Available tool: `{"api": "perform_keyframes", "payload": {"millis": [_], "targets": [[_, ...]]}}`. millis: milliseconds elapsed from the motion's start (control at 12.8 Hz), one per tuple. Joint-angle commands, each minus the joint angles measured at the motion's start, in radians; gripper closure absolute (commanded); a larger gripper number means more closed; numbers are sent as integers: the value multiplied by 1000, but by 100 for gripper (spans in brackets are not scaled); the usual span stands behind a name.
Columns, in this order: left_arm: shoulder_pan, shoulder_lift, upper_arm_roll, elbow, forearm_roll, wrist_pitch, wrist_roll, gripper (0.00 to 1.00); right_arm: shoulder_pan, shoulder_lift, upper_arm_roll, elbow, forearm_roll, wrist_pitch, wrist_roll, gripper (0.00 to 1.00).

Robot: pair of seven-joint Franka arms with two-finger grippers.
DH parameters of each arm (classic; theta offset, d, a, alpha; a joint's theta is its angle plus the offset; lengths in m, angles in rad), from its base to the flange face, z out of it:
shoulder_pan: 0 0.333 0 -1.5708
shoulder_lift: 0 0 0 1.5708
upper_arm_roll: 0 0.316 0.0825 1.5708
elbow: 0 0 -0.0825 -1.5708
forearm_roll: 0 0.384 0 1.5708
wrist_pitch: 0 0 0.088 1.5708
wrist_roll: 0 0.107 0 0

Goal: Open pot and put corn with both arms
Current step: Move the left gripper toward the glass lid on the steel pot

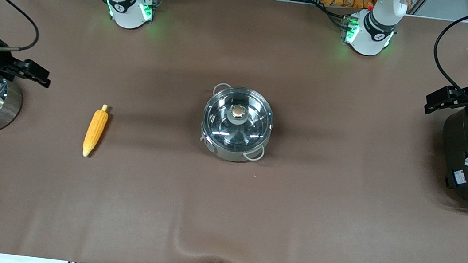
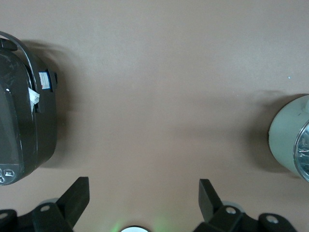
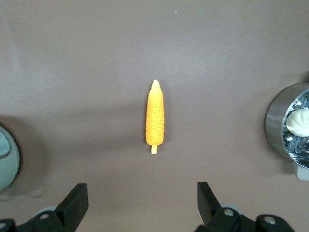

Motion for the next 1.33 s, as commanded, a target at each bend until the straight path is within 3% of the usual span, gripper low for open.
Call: {"api": "perform_keyframes", "payload": {"millis": [0, 547, 938, 1250], "targets": [[9, -9, -2, 1, -9, -3, 15, 0, -64, 9, 8, -5, 5, 3, -79, 0], [-30, 25, -20, 10, -37, -3, -5, 0, -76, -8, 10, -25, 16, 23, -72, 0], [-265, 158, -43, 82, -81, 31, -489, 0, -75, -5, 10, -23, 16, 20, -69, 0], [-451, 279, -42, 113, -77, 162, -856, 0, -76, 0, 11, -26, 16, 24, -69, 0]]}}
